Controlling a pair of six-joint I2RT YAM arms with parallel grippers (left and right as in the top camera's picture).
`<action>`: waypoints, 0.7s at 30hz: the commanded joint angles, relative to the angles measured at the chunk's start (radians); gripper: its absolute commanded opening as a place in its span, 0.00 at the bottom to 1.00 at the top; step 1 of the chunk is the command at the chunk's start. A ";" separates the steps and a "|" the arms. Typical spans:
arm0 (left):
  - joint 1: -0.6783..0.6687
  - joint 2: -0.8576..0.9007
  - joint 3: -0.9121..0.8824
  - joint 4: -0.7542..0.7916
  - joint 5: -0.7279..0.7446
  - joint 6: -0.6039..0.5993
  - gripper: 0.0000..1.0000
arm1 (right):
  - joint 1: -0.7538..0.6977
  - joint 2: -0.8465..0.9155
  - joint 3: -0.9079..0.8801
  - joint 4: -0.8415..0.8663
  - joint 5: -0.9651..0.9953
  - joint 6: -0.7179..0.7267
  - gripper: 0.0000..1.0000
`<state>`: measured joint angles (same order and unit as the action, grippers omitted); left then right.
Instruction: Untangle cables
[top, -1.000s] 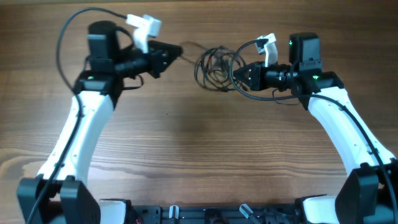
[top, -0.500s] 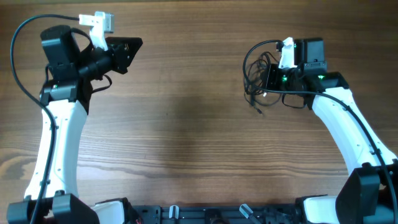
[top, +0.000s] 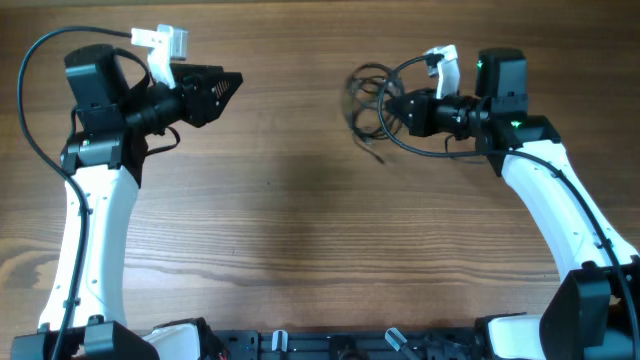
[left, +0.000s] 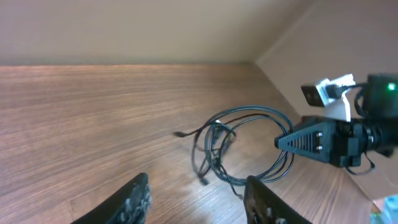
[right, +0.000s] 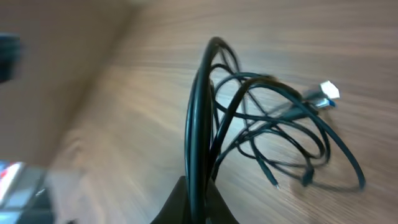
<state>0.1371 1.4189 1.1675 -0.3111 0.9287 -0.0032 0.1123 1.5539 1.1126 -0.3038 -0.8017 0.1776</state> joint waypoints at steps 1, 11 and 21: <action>-0.027 -0.015 0.016 -0.003 0.051 0.053 0.54 | 0.003 -0.002 0.000 0.042 -0.272 -0.021 0.05; -0.163 0.045 0.015 -0.007 0.047 0.105 0.55 | 0.009 -0.003 0.000 0.312 -0.562 0.121 0.05; -0.244 0.134 0.015 0.030 0.047 0.105 0.52 | 0.068 -0.003 0.000 0.521 -0.592 0.278 0.05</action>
<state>-0.0853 1.5391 1.1675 -0.3038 0.9592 0.0780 0.1623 1.5539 1.1091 0.1837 -1.3430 0.3862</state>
